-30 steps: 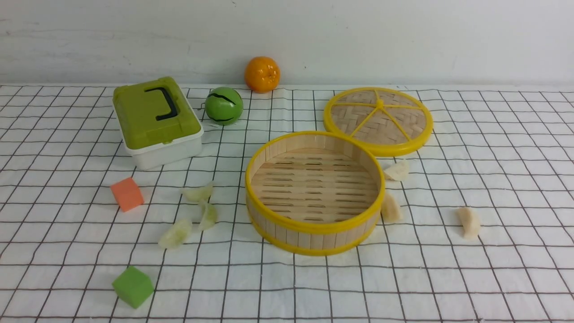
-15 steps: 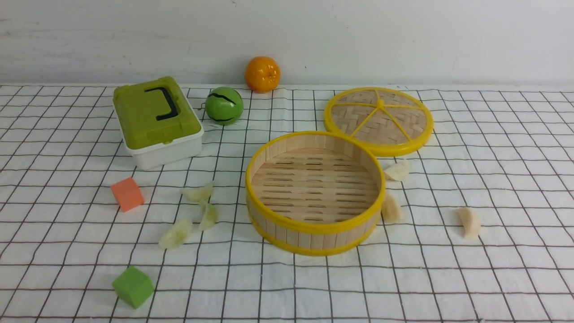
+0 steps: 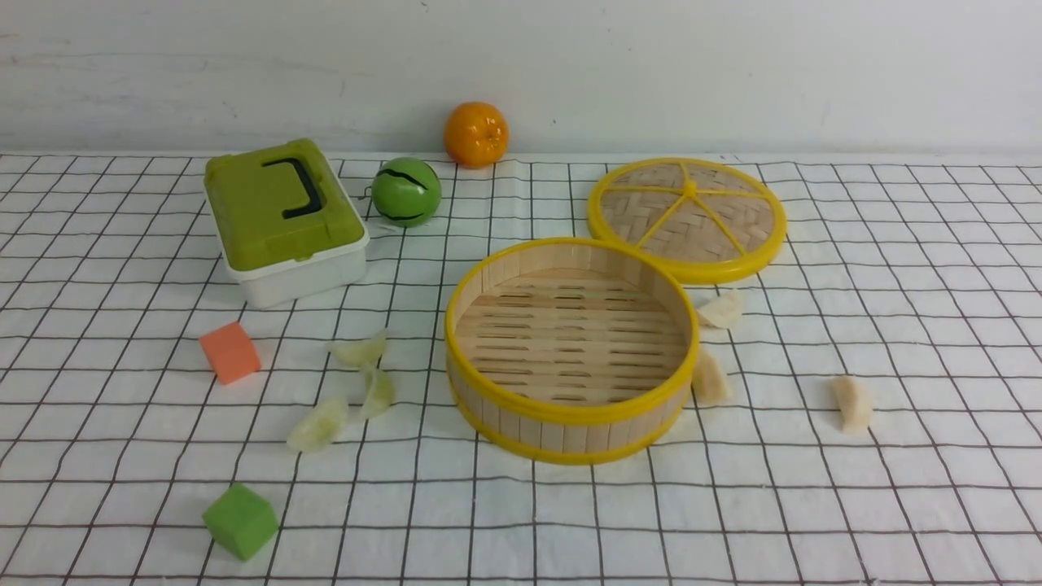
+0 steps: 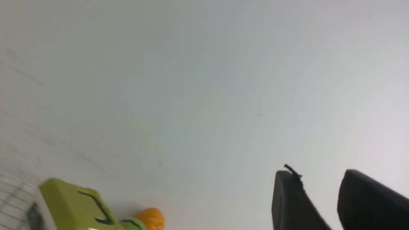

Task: Put the dumplings into the steamer on the table with the white tablecloth.
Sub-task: 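Reach for and grasp a dumpling on the table with the left gripper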

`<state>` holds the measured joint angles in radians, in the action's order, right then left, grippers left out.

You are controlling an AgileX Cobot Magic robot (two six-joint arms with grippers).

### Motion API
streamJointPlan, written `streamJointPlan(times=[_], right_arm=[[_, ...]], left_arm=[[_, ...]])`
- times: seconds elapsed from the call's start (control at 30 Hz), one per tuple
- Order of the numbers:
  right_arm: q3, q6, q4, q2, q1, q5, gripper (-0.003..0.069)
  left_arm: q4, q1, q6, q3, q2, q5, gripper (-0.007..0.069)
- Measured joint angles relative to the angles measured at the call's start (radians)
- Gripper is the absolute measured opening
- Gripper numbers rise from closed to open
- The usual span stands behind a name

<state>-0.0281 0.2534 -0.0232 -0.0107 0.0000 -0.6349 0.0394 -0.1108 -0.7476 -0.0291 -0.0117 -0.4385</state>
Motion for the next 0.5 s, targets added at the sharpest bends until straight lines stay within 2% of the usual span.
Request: streamJointPlan(times=[0.03, 0.1, 0.2, 0.23, 0.3, 0.37, 0.4, 0.5], right_arm=[[0.000, 0.006, 0.000, 0.000, 0.000, -0.008, 0.0240], [0.006, 0.009, 0.000, 0.000, 0.000, -0.005, 0.0240], [0.084, 0.015, 0.001, 0.000, 0.000, 0.059, 0.0197], [0.091, 0.014, 0.001, 0.002, 0.000, 0.064, 0.0185], [0.206, -0.038, 0.001, 0.037, 0.000, 0.148, 0.0071], [0.266, -0.086, 0.001, 0.070, 0.000, 0.223, 0.0003], [0.280, -0.091, 0.001, 0.079, 0.000, 0.233, -0.0001], [0.372, -0.194, 0.001, 0.161, 0.000, 0.469, -0.0014]], left_arm=[[0.007, 0.000, -0.051, 0.000, 0.000, 0.003, 0.0218], [0.020, 0.000, -0.081, 0.006, 0.000, 0.021, 0.0211], [0.114, 0.000, -0.133, 0.145, 0.043, 0.169, 0.0113], [0.127, 0.000, -0.134, 0.157, 0.053, 0.193, 0.0106], [0.209, 0.000, -0.139, 0.341, 0.157, 0.393, -0.0006], [0.256, 0.000, -0.140, 0.451, 0.249, 0.498, -0.0013], [0.261, 0.000, -0.140, 0.462, 0.260, 0.520, -0.0013], [0.322, 0.000, -0.140, 0.601, 0.456, 0.639, -0.0013]])
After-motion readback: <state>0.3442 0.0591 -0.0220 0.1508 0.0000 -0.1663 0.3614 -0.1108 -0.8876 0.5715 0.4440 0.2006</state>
